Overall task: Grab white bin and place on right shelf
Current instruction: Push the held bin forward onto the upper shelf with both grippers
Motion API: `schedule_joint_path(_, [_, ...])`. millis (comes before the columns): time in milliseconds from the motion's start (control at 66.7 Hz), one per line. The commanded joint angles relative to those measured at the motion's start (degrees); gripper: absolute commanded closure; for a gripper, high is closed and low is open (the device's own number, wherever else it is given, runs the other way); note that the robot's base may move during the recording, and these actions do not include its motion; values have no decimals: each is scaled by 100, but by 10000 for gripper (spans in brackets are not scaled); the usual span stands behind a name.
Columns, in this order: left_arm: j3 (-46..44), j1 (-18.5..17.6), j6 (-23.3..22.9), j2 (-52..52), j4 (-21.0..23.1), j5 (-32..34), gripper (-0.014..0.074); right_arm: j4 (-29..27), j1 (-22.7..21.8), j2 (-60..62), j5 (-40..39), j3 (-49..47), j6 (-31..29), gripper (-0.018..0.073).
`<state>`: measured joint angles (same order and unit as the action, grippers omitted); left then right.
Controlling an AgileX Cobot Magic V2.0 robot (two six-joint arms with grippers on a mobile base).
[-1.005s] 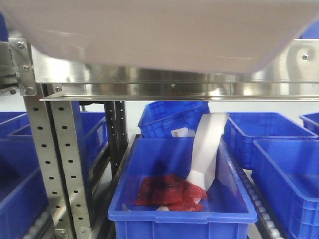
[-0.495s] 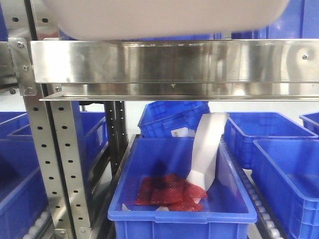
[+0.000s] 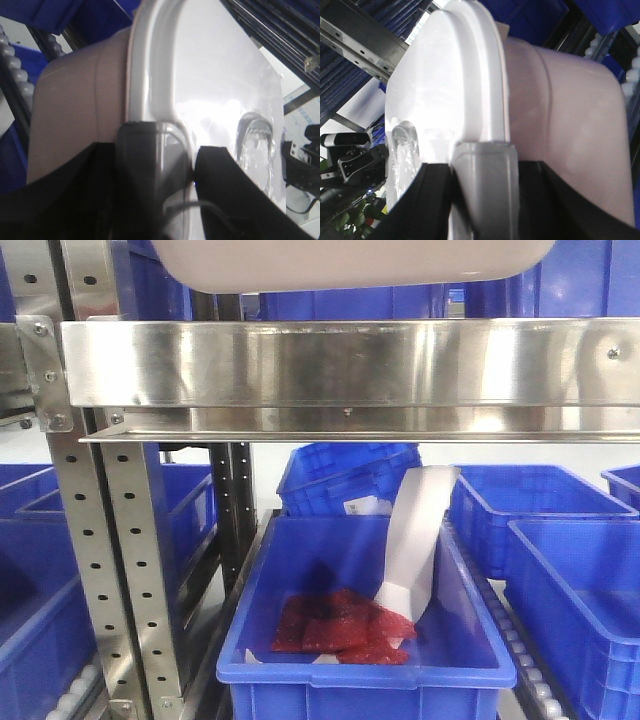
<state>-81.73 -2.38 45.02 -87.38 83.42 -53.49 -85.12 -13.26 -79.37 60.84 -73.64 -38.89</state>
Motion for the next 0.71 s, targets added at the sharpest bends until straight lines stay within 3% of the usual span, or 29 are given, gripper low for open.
schedule_joint_path(0, [-433,-221,44,36,788,-454,411,-855,159,74,629,-335,-159,219])
schedule_joint_path(315, [-638,-230,72,-415,792,-107,411,-923,159,-657,396,-812,-270,219])
schedule_joint_path(405, [-638,-230,268,-514,843,67,411,-966,186,-905,384,-944,-460,219])
schedule_joint_path(690, [-638,-230,386,-749,933,716,411,-1100,552,-1551,187,-1256,-685,219])
